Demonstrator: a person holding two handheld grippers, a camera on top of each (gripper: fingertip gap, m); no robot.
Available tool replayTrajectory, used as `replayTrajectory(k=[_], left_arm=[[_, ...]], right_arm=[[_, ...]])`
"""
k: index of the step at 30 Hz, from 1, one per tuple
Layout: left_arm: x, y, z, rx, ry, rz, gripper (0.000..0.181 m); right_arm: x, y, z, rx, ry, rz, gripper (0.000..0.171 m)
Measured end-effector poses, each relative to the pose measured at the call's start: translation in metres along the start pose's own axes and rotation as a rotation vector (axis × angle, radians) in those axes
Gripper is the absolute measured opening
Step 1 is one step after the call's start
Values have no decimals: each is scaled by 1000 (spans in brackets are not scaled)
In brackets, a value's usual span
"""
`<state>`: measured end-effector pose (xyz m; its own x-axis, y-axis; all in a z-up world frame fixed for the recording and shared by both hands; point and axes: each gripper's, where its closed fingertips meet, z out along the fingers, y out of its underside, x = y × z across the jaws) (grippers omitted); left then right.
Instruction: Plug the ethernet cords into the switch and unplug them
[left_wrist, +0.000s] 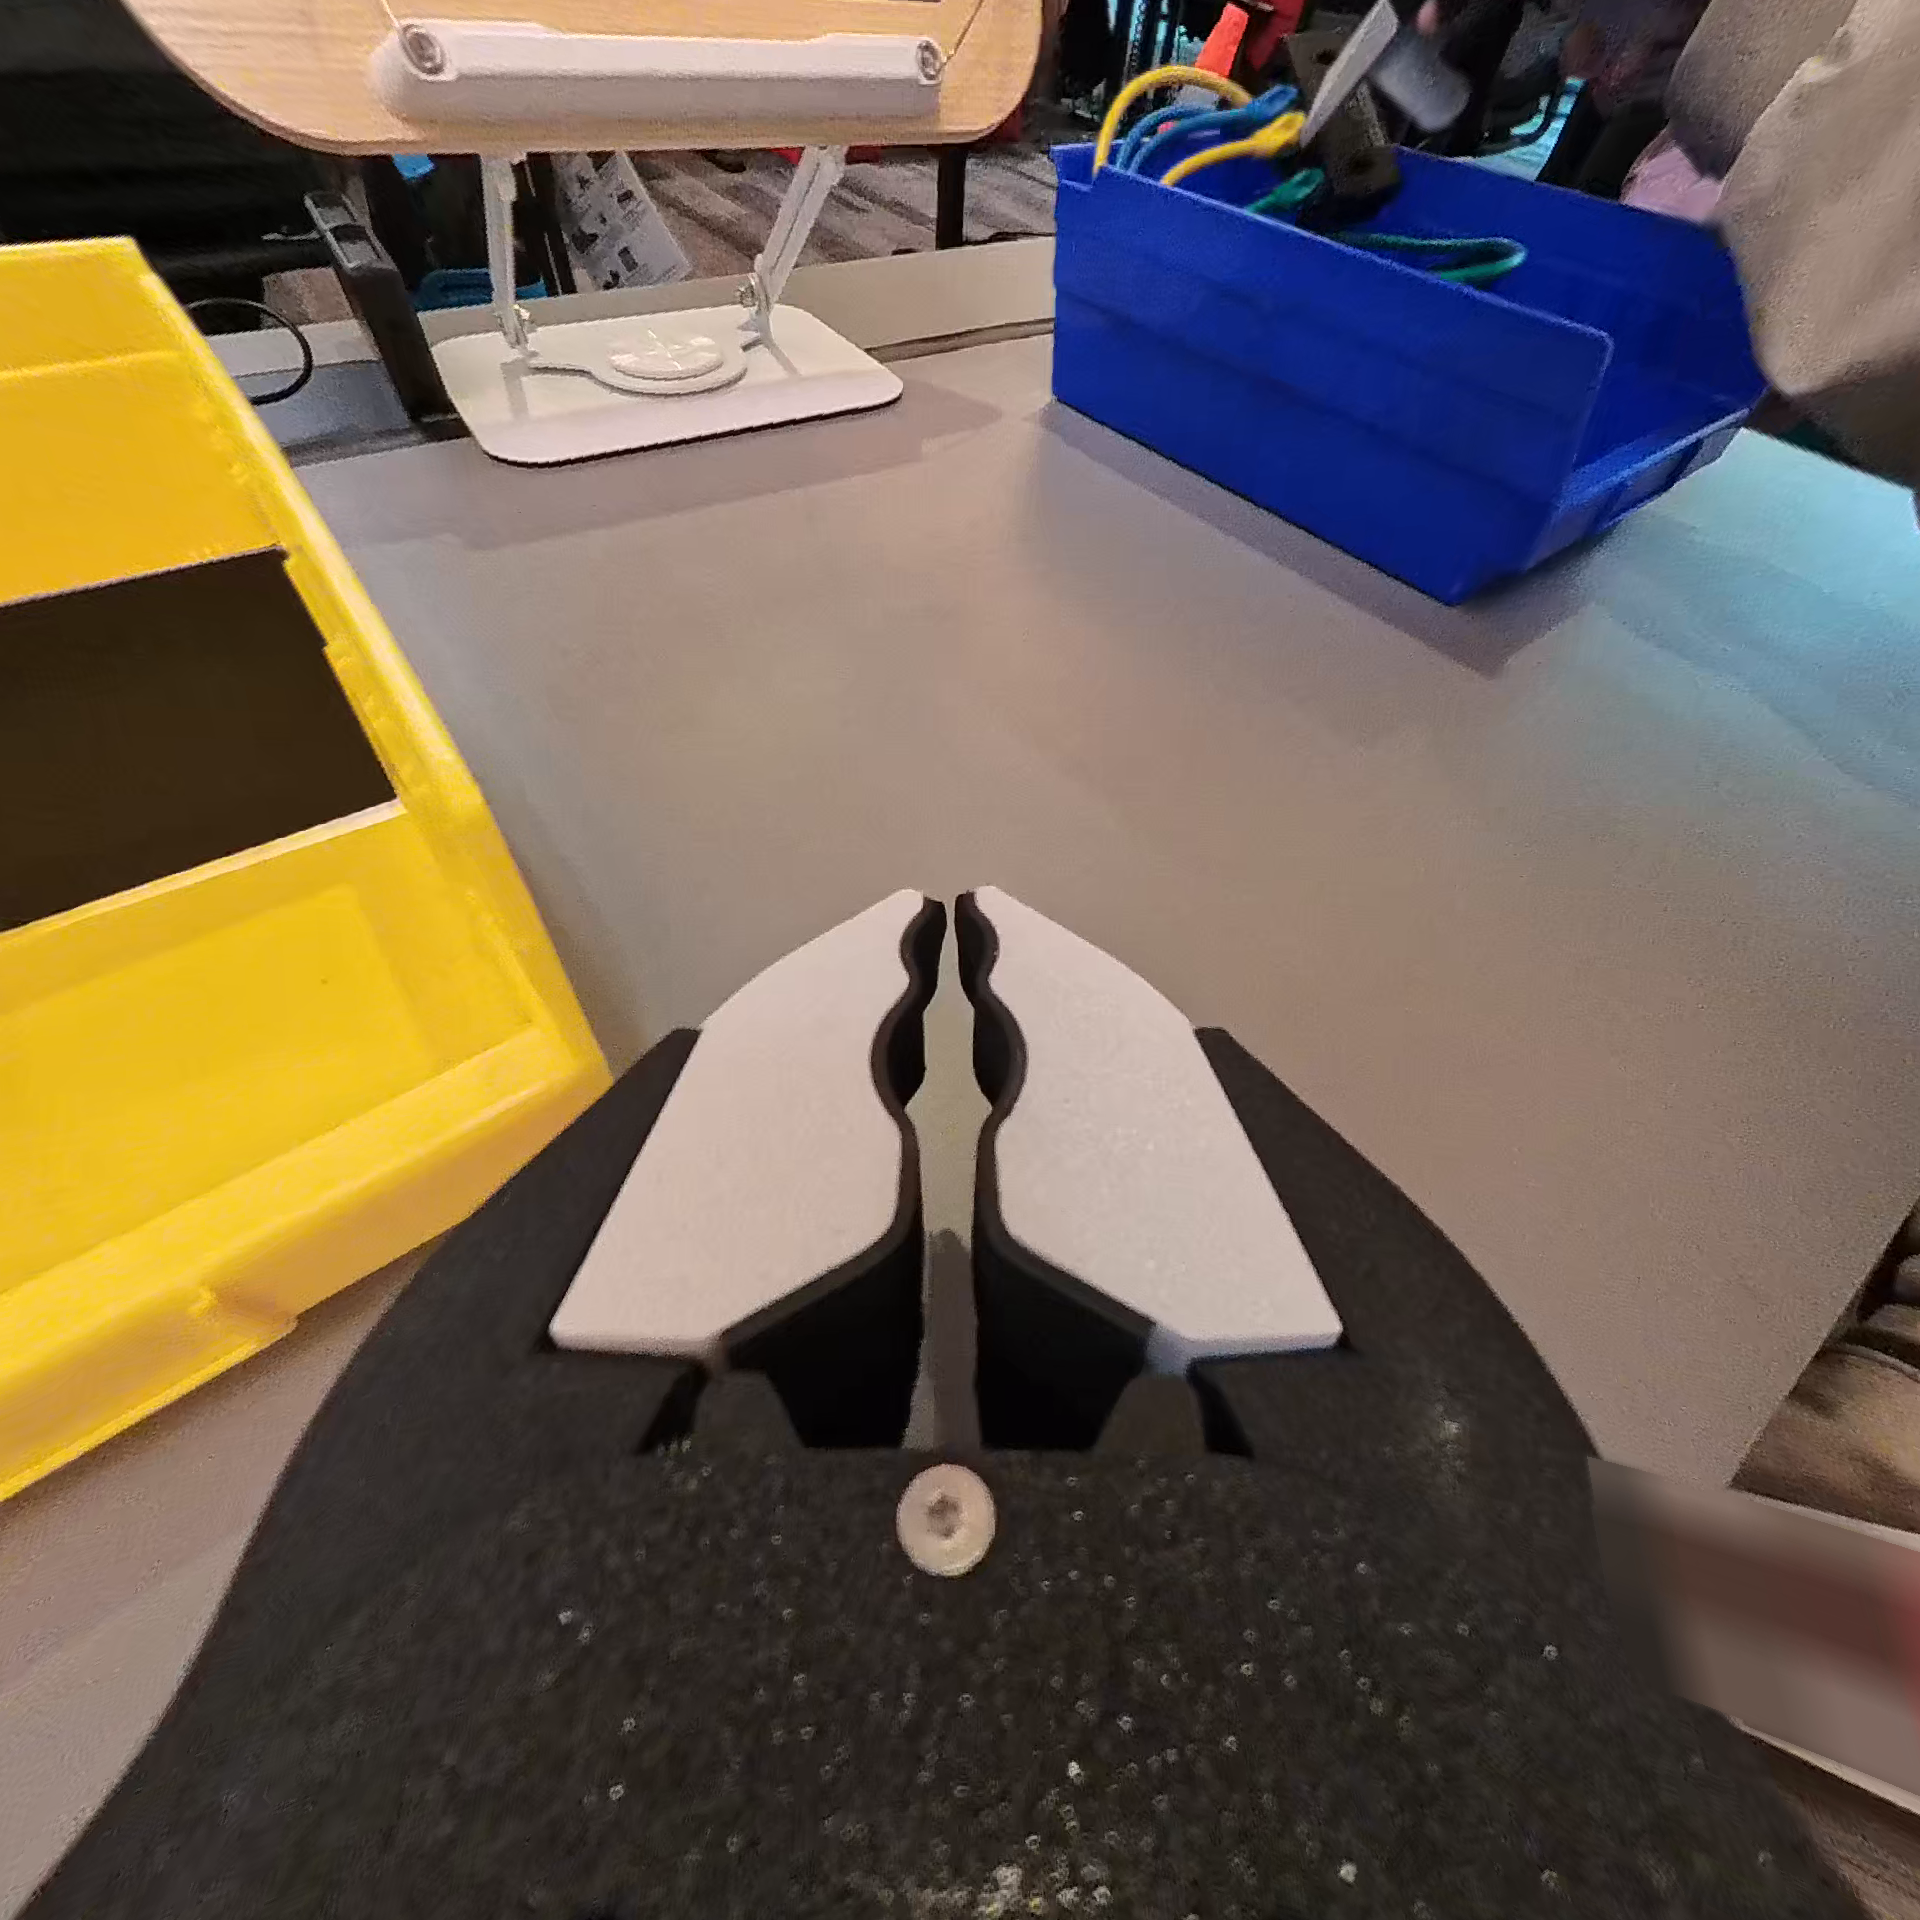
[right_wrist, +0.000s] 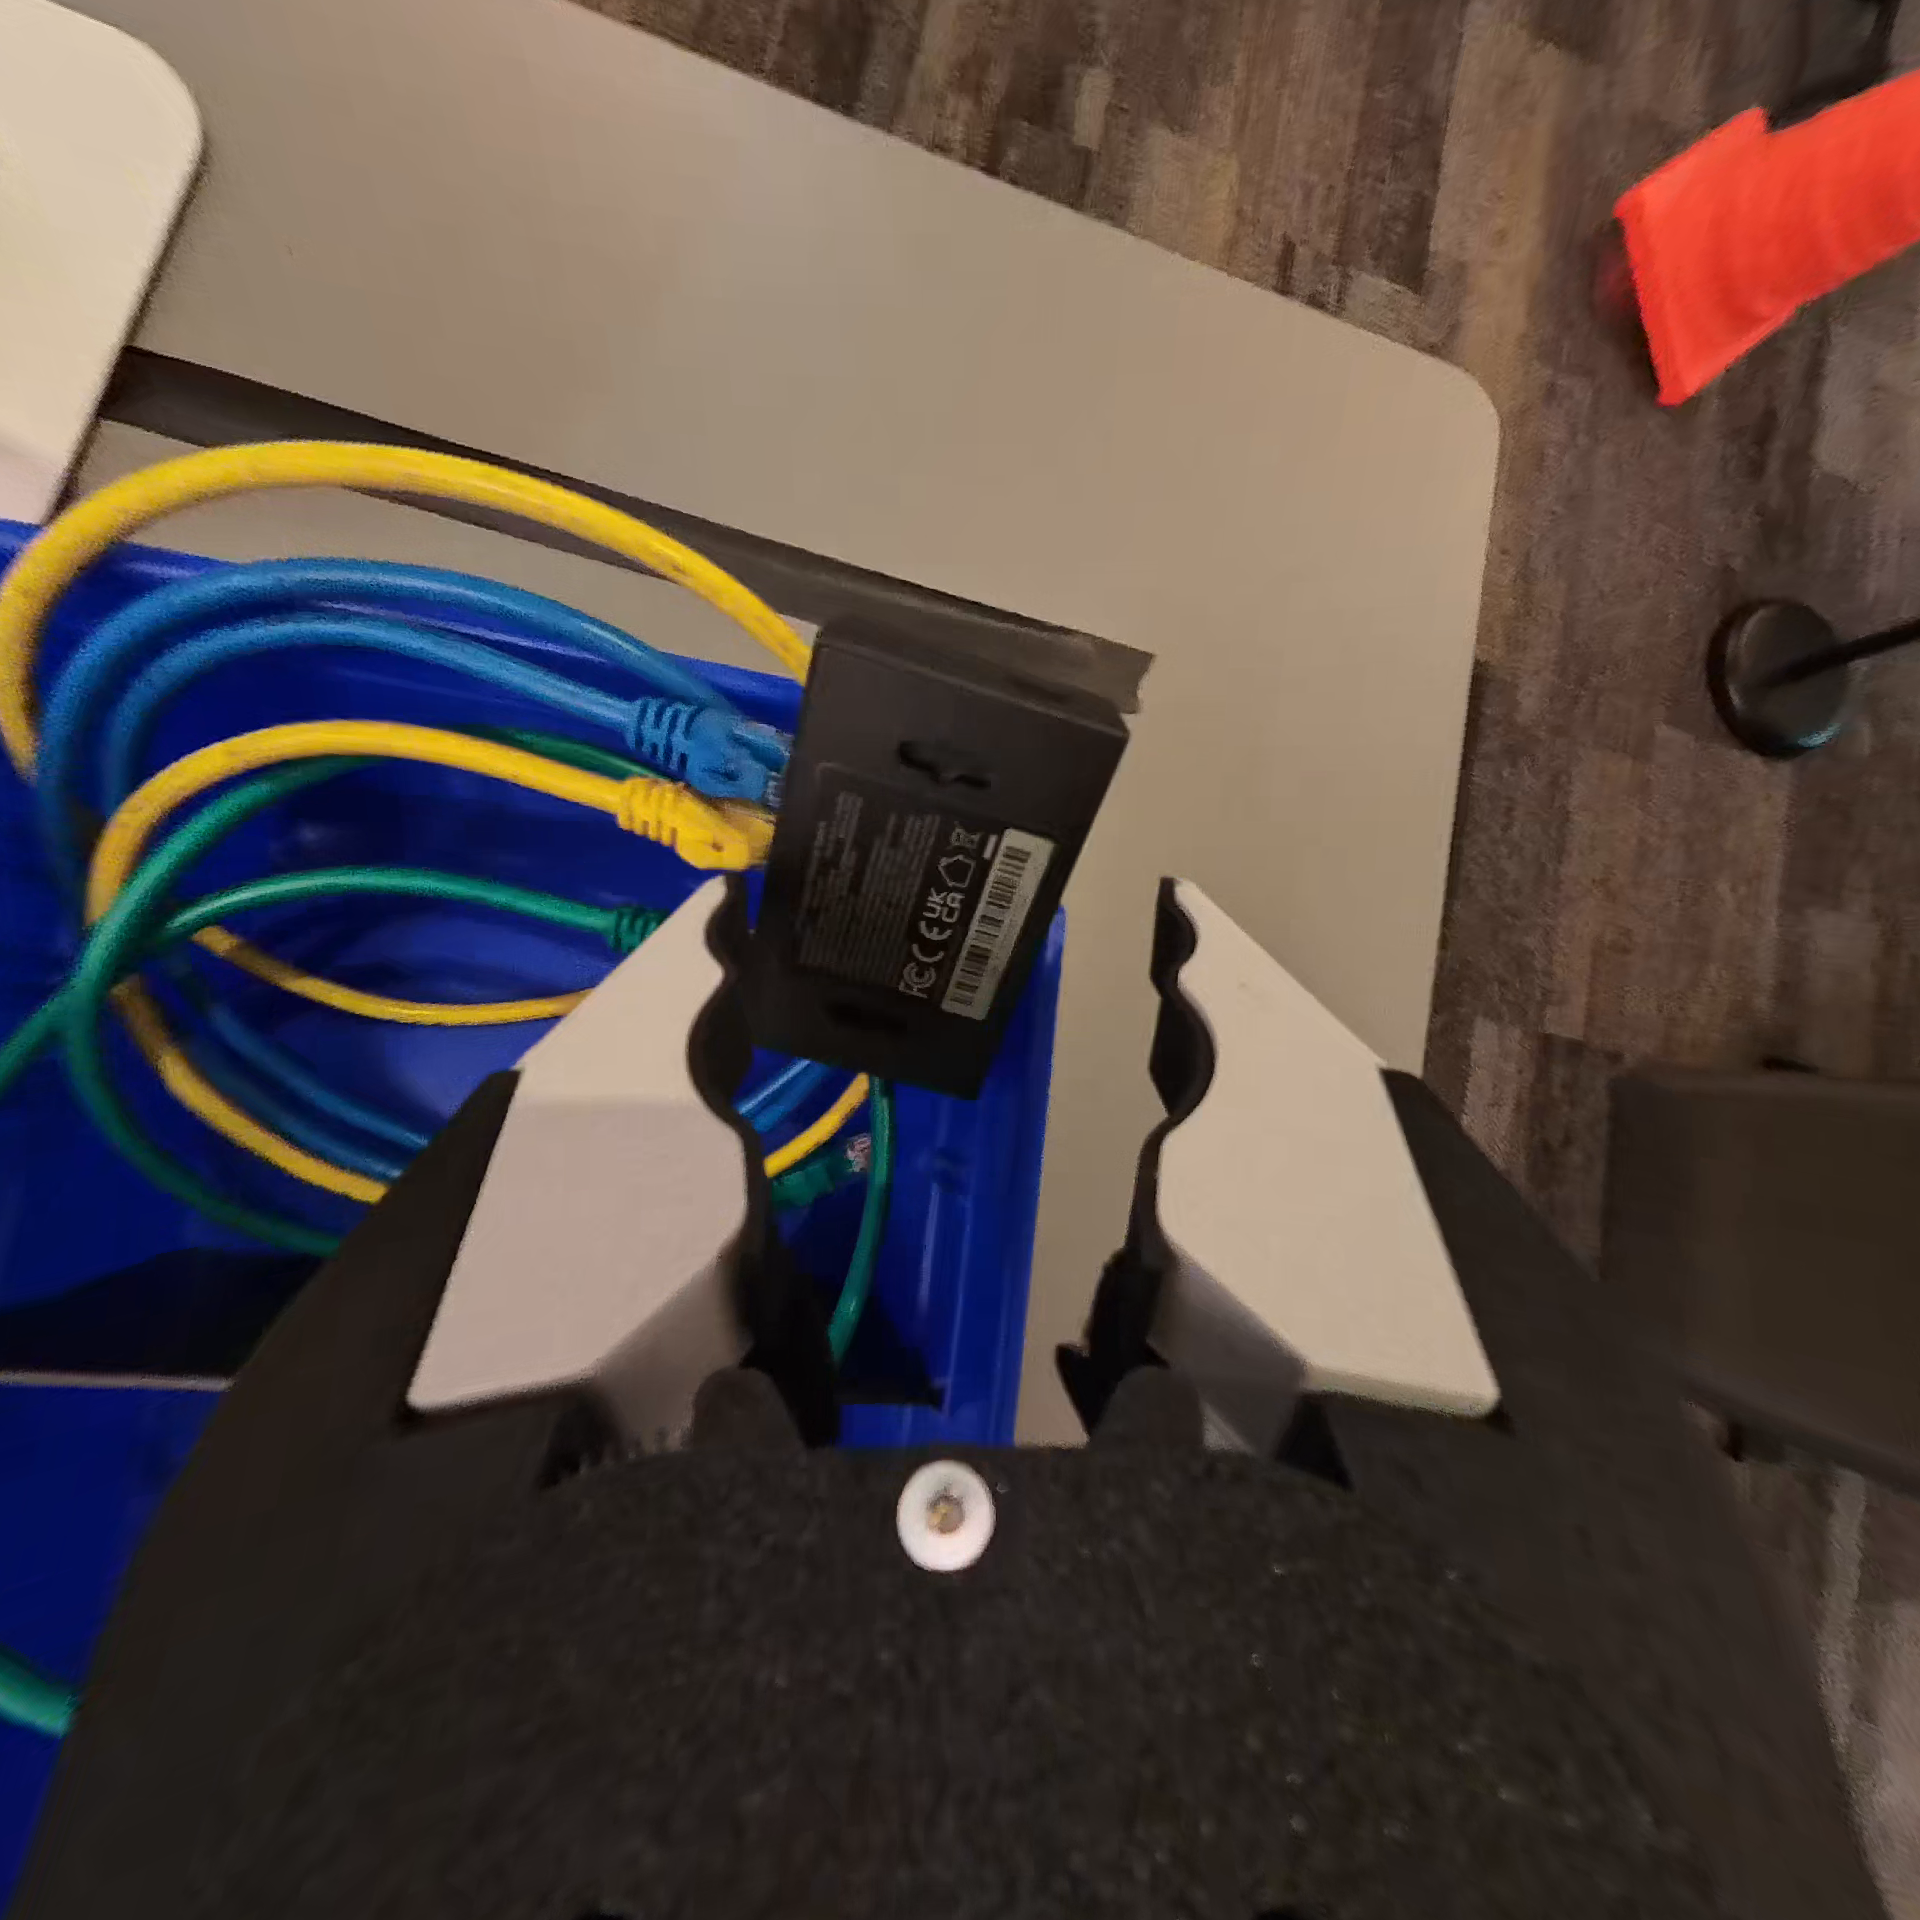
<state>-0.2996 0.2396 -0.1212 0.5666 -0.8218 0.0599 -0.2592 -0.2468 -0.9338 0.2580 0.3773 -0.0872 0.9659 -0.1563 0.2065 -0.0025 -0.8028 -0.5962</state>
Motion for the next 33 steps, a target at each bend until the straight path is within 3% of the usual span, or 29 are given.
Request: replayTrajectory(k=[10, 20, 33], left_arm=[[3, 1, 2, -8, 11, 3, 3], [6, 0, 1, -4, 16, 9, 3], [6, 0, 1, -4, 12, 12, 3]], right_arm=[[-7, 0, 17, -9, -42, -56, 68], [21, -75, -69, 374, 146, -39, 66], [23, -94, -62, 388, 161, -3, 66]])
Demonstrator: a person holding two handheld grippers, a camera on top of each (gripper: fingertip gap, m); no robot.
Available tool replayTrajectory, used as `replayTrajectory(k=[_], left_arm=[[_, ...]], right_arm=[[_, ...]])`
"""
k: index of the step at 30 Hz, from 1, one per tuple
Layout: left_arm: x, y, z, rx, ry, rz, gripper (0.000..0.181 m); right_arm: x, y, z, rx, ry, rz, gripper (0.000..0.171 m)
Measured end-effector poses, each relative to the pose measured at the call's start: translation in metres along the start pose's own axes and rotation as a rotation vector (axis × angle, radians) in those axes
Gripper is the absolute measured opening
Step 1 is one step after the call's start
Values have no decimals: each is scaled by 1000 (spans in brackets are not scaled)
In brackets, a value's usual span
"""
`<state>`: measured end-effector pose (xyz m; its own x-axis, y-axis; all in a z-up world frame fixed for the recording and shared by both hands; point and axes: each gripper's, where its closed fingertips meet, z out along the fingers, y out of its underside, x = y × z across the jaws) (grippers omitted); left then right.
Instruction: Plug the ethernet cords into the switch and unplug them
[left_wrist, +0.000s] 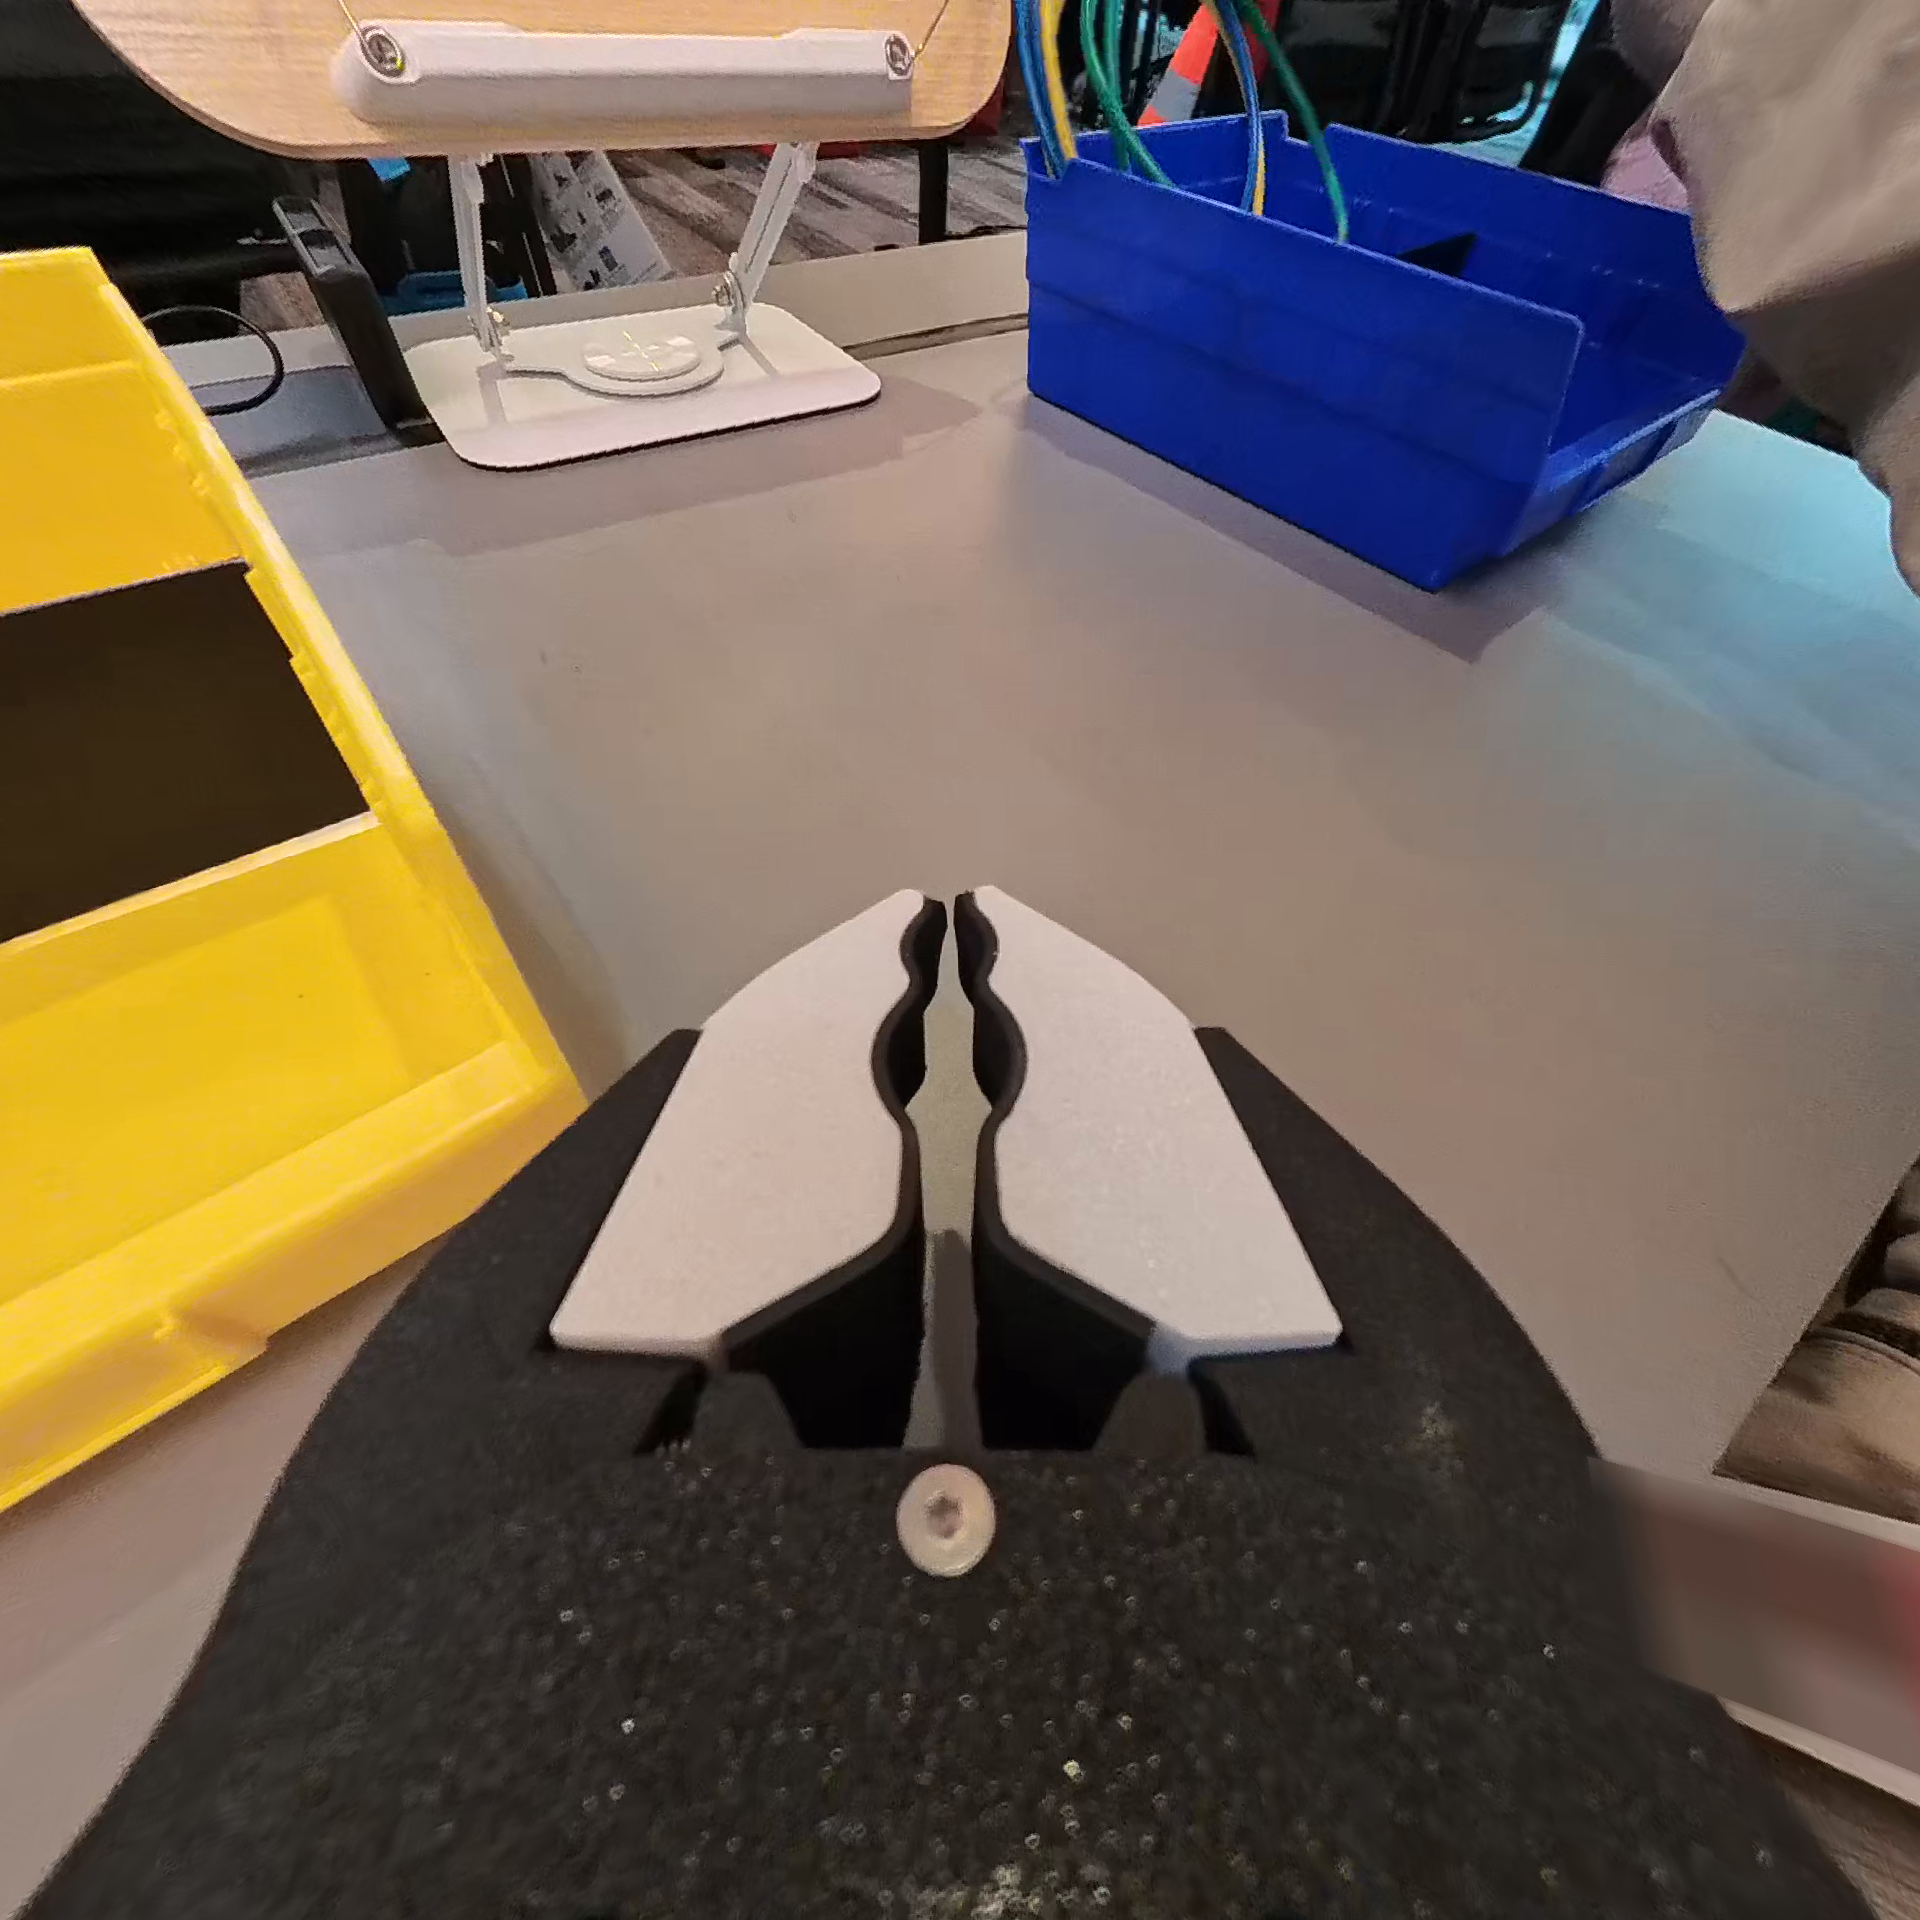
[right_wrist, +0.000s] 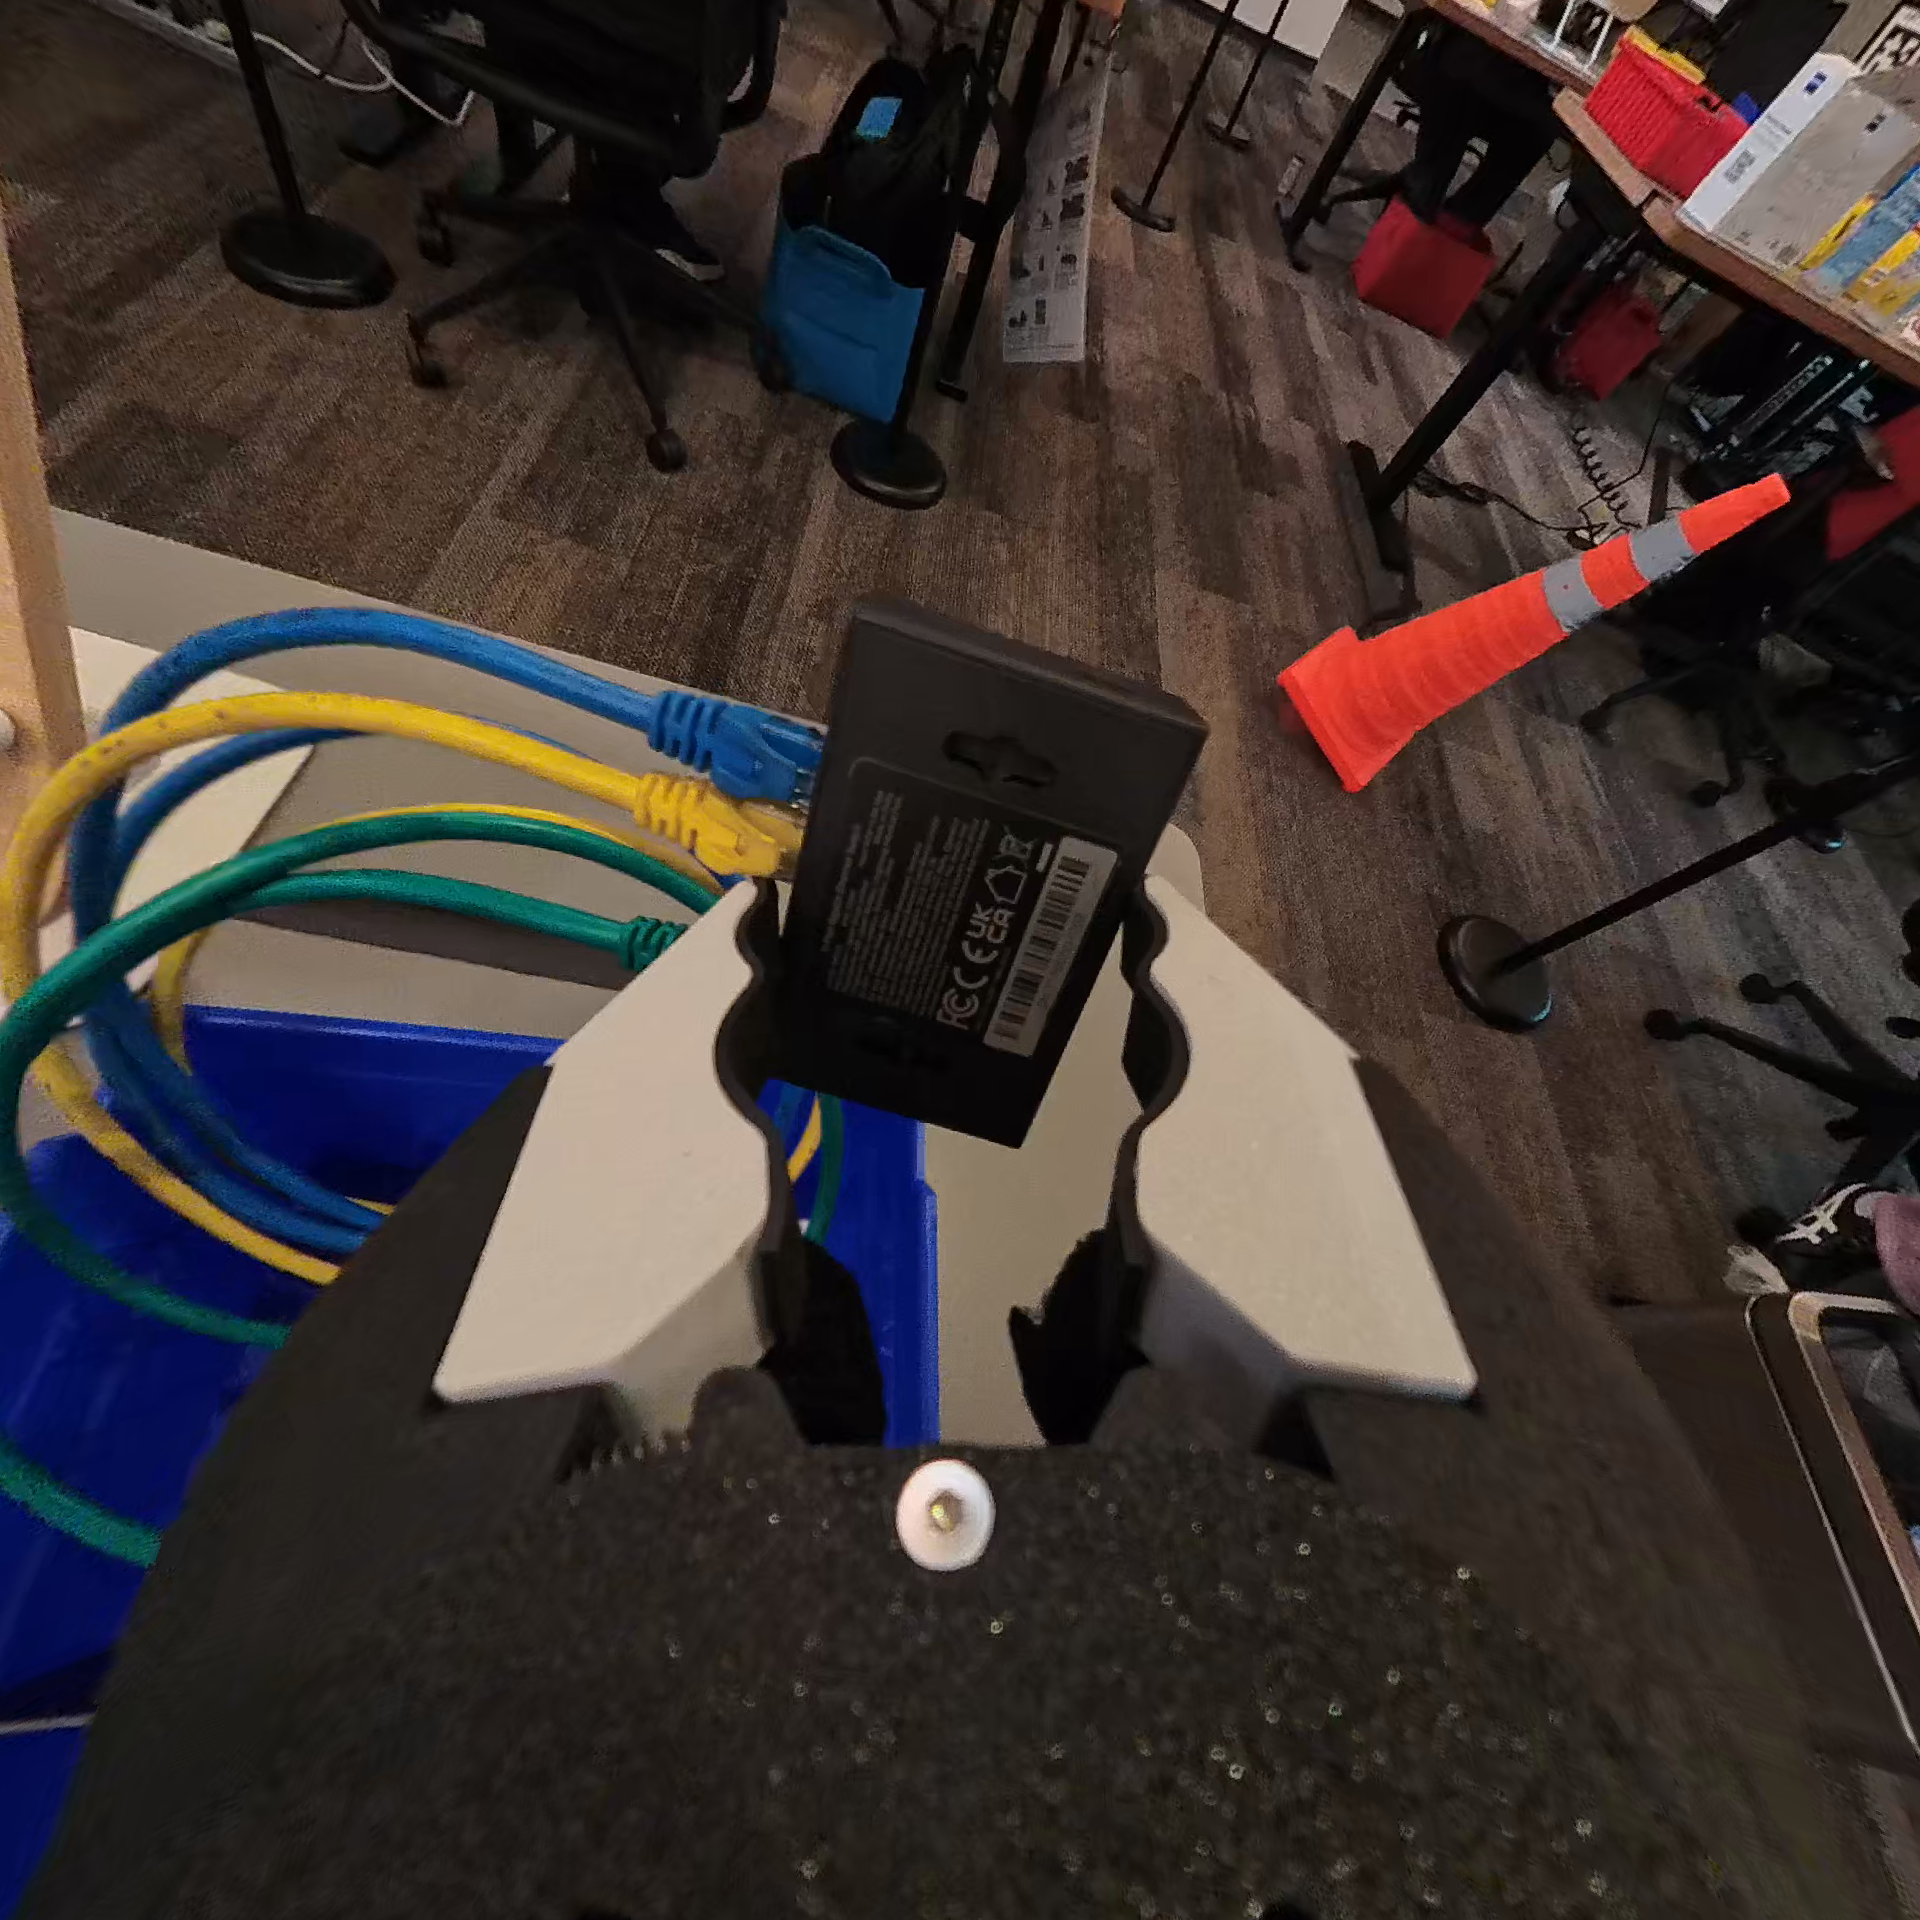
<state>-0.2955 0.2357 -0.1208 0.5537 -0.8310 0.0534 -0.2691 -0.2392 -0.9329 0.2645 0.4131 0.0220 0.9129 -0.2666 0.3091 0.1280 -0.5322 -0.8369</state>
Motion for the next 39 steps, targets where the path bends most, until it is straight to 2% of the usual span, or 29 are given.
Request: replayTrajectory(k=[4, 8, 11, 14, 19, 22, 27, 33, 39], left_arm=[[-1, 1, 0, -2, -2, 0, 3], [-1, 0, 0, 1, 1, -5, 3], [1, 1, 1, -3, 12, -8, 3], [5, 2, 4, -9, 25, -6, 3], [9, 1, 4, -12, 28, 12, 3], [8, 0, 3, -8, 21, 15, 3], [9, -1, 2, -3, 28, 10, 3], [13, -2, 3, 3, 40, 15, 3], [24, -4, 9, 0, 73, 32, 3]], right_arm=[[-5, 15, 2, -13, -10, -7, 67], [-8, 60, 1, -104, -23, -20, 67], [-14, 96, 0, -176, -70, 44, 68], [-16, 101, -3, -131, -73, 110, 68], [-30, 107, -8, -192, 31, 77, 69], [-58, 126, -2, -277, -75, 166, 70], [-56, 129, 2, -314, -11, 94, 71], [-26, 158, -20, -424, 139, 25, 71], [-14, 168, -32, -410, 171, 117, 72]])
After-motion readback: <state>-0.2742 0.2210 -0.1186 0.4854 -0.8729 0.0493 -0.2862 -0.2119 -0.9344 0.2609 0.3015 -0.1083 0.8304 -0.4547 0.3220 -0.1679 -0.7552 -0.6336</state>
